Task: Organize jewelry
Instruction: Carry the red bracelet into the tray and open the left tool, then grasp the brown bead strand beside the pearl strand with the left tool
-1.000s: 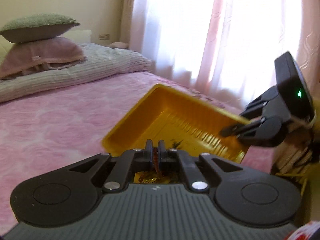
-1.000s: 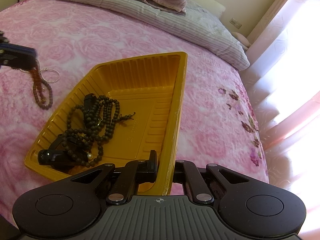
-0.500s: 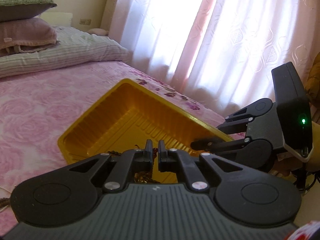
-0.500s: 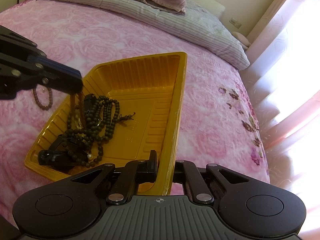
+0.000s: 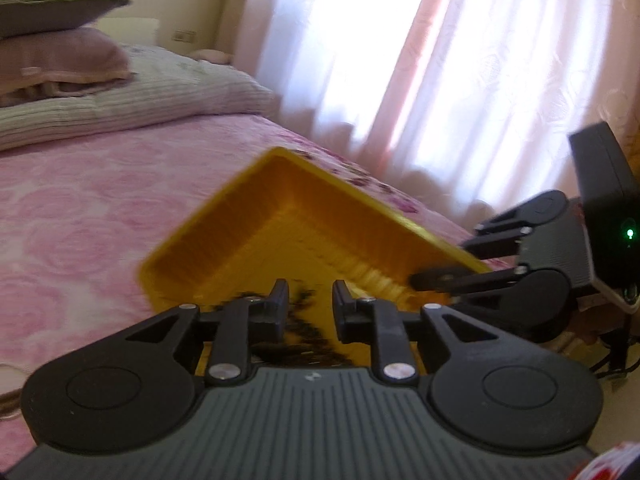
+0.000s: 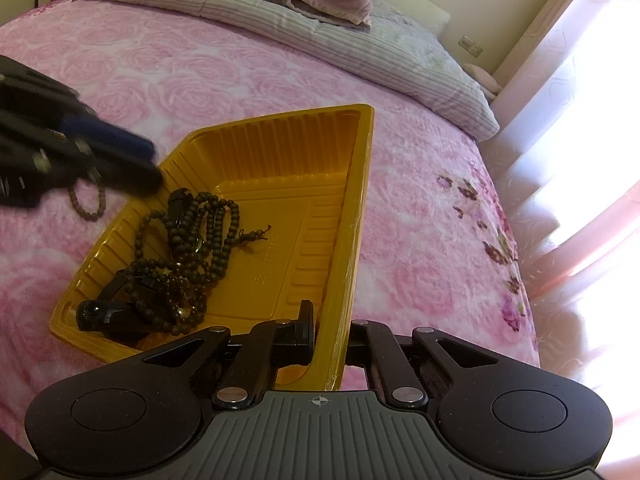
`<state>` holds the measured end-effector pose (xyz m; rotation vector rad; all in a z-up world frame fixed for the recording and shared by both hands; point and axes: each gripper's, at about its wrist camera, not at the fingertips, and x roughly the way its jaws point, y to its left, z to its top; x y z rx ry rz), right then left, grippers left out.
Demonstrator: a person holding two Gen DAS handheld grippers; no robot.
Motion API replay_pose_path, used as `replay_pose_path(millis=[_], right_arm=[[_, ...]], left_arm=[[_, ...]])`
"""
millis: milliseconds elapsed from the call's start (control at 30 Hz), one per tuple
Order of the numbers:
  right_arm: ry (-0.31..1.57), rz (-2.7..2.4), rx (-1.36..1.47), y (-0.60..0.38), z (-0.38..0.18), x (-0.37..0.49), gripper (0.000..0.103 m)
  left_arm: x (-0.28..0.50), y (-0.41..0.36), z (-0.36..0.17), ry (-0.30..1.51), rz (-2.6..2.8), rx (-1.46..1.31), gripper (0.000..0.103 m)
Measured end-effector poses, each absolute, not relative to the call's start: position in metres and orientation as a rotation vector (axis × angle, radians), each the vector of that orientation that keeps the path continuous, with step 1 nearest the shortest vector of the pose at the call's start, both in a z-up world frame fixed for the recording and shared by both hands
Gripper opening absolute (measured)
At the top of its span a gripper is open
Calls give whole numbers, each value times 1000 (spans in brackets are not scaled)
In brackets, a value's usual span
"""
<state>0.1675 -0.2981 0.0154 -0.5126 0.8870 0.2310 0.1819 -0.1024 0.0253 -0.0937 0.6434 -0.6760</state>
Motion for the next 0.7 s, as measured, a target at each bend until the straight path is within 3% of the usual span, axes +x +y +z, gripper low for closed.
replay_pose_path(millis=[200,700], right_arm=[[887,230,-513,-298,15,168,6],[893,225,-516,-300,15,167,7]], left_arm=[[172,-39,18,607,-457,-58,28],[137,61,-47,665,-102,108,28]])
